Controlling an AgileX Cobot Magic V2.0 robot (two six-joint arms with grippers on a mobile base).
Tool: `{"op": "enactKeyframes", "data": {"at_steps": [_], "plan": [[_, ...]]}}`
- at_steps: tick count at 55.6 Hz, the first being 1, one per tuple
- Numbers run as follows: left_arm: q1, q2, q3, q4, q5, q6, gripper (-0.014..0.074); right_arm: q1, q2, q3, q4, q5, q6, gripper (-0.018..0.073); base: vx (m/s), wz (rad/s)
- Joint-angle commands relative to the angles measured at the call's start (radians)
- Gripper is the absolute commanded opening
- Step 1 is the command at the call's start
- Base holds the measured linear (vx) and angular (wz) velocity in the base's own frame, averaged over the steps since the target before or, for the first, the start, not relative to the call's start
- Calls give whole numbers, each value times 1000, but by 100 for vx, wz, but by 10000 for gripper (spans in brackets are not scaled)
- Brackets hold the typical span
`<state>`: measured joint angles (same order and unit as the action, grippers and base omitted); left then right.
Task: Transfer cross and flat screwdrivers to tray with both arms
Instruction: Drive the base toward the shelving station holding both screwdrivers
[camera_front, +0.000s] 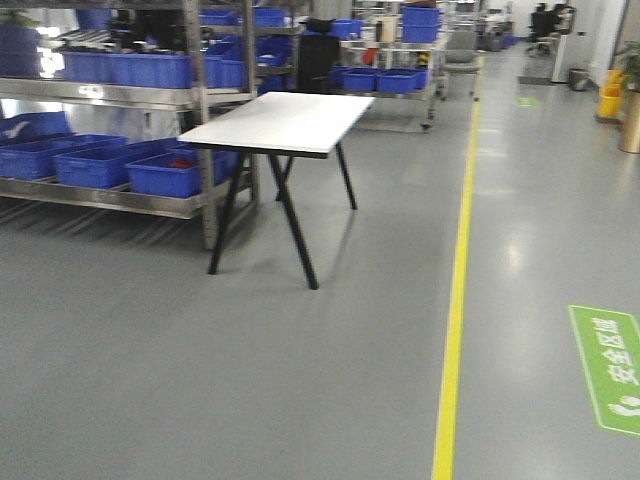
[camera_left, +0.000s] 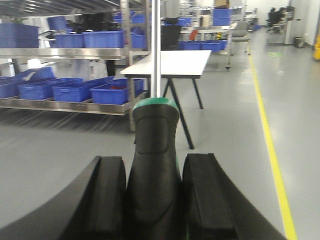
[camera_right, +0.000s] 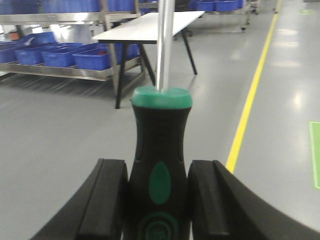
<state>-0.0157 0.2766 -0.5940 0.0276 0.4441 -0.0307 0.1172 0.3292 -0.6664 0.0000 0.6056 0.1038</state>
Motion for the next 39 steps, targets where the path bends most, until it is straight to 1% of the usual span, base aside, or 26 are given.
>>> {"op": "enactKeyframes", "data": {"at_steps": [1,10,18,39], "plan": [[-5,9,-29,-8,-103,0,3,-5,18,-28,-10,-94,-3,-8,30,-43],[-5,9,-29,-8,-103,0,3,-5,18,-28,-10,-94,-3,-8,33,-33],[-5,9,-29,-8,-103,0,3,-5,18,-28,-10,-94,-3,-8,37,-16],[-5,9,-29,-8,-103,0,3,-5,18,-28,-10,-94,-3,-8,44,6]]}}
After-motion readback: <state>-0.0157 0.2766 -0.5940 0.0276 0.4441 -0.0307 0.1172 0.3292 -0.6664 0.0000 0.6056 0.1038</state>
